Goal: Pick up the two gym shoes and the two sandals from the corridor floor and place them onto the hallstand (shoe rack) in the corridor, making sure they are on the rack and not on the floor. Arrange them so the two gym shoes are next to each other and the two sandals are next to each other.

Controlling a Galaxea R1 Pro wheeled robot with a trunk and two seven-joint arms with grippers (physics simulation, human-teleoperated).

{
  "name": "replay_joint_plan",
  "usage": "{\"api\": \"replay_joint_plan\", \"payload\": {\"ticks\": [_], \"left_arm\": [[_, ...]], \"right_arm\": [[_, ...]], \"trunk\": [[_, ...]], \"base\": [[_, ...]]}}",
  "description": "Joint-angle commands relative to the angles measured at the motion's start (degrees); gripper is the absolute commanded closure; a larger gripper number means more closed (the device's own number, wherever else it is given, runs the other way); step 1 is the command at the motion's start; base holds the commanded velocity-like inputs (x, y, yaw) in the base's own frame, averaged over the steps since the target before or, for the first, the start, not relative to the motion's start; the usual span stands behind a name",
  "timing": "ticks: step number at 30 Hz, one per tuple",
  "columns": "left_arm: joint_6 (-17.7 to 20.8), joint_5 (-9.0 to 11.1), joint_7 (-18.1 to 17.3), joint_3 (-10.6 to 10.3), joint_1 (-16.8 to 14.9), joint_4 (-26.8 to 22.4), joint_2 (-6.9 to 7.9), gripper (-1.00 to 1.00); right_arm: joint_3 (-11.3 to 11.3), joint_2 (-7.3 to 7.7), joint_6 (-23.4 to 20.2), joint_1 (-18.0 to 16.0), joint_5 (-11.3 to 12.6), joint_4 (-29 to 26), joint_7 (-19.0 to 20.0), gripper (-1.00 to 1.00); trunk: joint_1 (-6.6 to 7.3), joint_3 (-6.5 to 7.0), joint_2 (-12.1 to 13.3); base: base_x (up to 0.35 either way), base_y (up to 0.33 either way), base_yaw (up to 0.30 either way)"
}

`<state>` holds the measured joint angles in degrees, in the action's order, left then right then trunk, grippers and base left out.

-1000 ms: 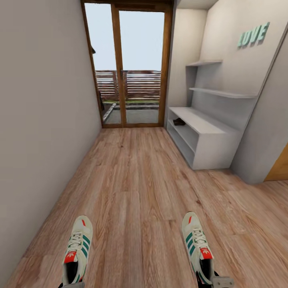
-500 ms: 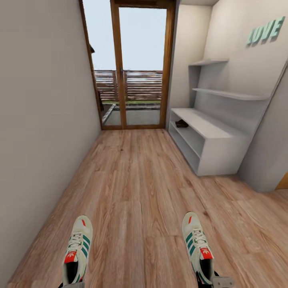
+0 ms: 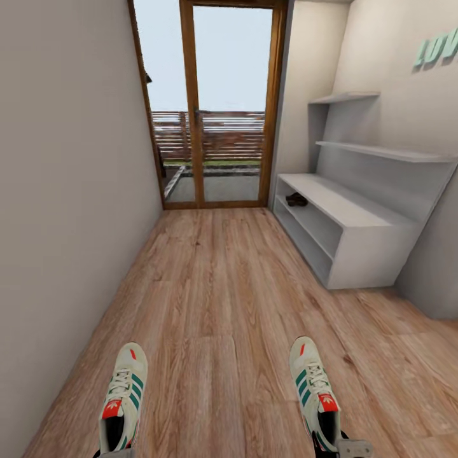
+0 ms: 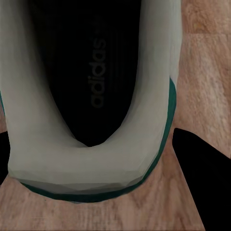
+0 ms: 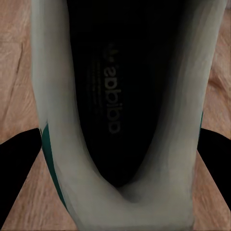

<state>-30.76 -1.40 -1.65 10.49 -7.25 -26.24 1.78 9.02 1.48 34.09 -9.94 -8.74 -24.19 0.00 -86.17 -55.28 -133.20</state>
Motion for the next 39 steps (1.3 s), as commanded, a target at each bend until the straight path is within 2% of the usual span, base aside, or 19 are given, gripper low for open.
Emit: {"api": "replay_joint_plan", "payload": {"ticks": [1, 39], "left_arm": [[-0.2, -0.2, -0.1, 0.2, 0.0, 0.0, -0.03, 1.0], [-0.2, -0.2, -0.1, 0.2, 0.0, 0.1, -0.11, 1.0]], "right_arm": [[0.4, -0.05, 0.2, 0.0, -0.6, 0.0, -0.1, 1.0], [0.3, -0.16, 0.1, 0.0, -0.7, 0.0, 0.3, 1.0]], "trunk": [[-0.02, -0.05, 0.0], [-0.02, -0.05, 0.0]], "base": [[0.308, 0.146, 0.0], [0.309, 0.143, 0.0]]}}
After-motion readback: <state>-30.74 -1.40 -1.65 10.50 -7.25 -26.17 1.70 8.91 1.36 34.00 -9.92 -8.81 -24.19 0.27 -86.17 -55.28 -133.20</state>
